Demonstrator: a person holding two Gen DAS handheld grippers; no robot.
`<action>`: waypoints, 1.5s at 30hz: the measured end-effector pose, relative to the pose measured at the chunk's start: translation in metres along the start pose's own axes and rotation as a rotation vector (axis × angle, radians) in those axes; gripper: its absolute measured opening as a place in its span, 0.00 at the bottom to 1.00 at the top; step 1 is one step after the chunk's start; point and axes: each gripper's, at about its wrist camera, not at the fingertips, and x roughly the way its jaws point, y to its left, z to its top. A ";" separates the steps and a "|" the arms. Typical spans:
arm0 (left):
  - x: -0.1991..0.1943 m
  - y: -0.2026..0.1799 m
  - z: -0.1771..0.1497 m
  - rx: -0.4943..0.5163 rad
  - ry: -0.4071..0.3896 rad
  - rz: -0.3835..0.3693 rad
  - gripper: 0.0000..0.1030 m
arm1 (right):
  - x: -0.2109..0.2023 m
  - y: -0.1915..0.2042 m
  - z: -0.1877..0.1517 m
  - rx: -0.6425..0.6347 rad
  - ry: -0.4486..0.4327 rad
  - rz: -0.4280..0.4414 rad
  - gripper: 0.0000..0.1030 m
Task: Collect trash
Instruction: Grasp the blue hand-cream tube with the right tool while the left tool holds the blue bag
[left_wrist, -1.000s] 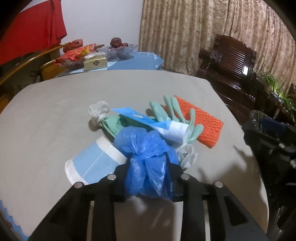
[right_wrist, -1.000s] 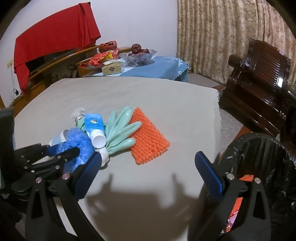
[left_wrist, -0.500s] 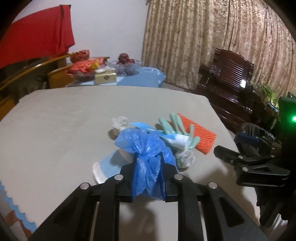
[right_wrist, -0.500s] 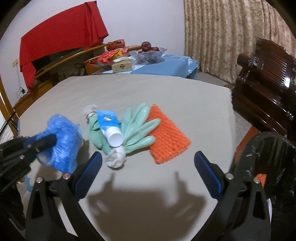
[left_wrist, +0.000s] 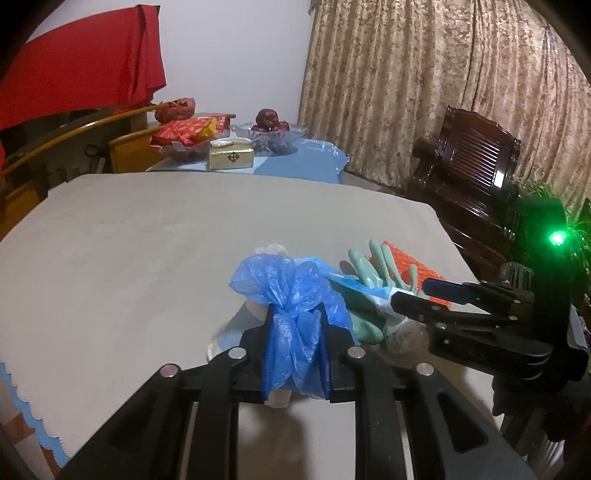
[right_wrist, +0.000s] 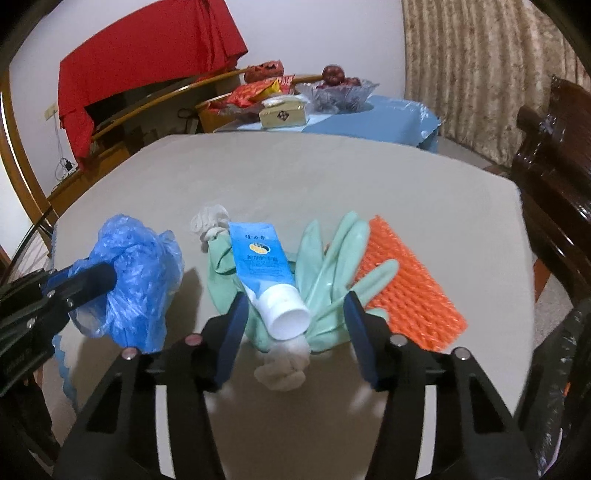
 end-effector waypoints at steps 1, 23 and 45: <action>0.002 0.000 -0.001 -0.003 0.004 -0.001 0.19 | 0.004 0.001 0.001 -0.005 0.008 0.004 0.48; 0.018 -0.002 -0.004 -0.022 0.047 -0.004 0.19 | -0.024 0.003 -0.006 -0.031 0.008 0.044 0.27; 0.024 -0.006 -0.011 -0.010 0.078 -0.012 0.19 | 0.000 -0.014 -0.011 0.065 0.091 0.082 0.37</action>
